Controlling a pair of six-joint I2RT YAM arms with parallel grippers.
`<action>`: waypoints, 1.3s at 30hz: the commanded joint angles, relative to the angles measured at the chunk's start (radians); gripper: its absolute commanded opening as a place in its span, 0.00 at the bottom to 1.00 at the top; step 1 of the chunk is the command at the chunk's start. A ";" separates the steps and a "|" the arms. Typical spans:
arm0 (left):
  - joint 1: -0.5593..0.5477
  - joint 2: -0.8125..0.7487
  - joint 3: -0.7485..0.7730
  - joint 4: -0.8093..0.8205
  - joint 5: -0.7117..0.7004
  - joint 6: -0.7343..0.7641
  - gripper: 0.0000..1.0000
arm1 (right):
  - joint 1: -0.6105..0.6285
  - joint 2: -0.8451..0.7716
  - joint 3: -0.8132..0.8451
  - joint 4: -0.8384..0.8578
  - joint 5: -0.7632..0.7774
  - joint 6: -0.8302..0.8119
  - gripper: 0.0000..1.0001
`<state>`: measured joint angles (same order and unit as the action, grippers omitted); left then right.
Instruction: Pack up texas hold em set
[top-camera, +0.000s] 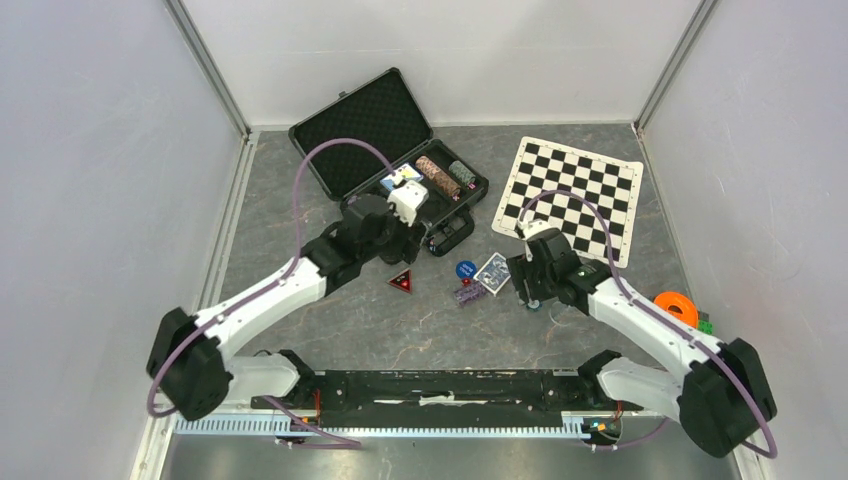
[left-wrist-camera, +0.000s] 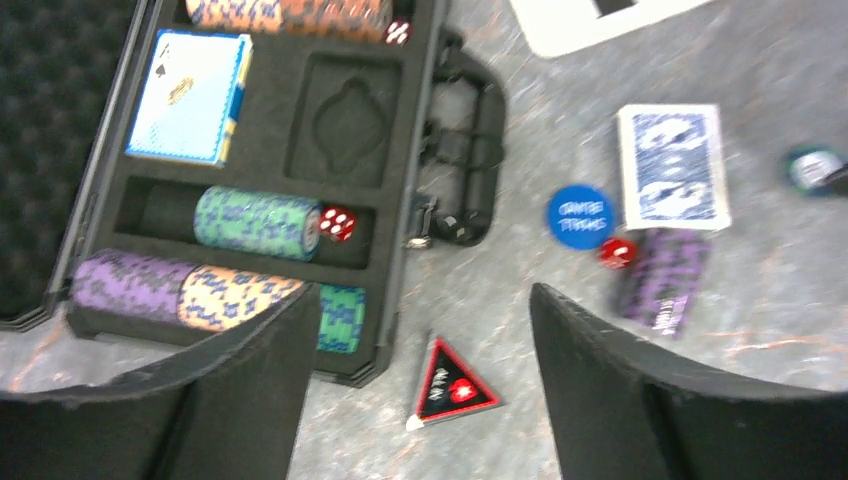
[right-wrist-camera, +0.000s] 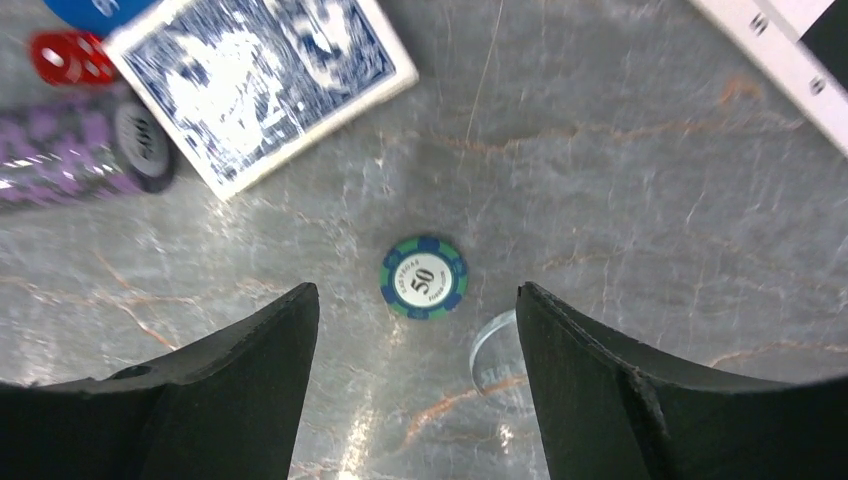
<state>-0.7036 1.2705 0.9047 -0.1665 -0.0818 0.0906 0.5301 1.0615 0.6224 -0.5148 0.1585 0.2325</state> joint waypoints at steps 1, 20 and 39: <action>-0.002 -0.135 -0.113 0.161 0.146 -0.183 0.86 | 0.002 0.058 0.055 -0.088 -0.013 0.008 0.78; 0.006 -0.273 -0.167 0.042 -0.100 -0.584 1.00 | -0.068 0.240 0.055 -0.063 -0.133 -0.023 0.61; 0.007 -0.287 -0.177 0.019 -0.105 -0.607 1.00 | -0.104 0.291 0.018 -0.020 -0.149 -0.022 0.40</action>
<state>-0.7006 1.0012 0.7025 -0.1486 -0.1596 -0.4740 0.4252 1.3407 0.6544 -0.5571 0.0277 0.2085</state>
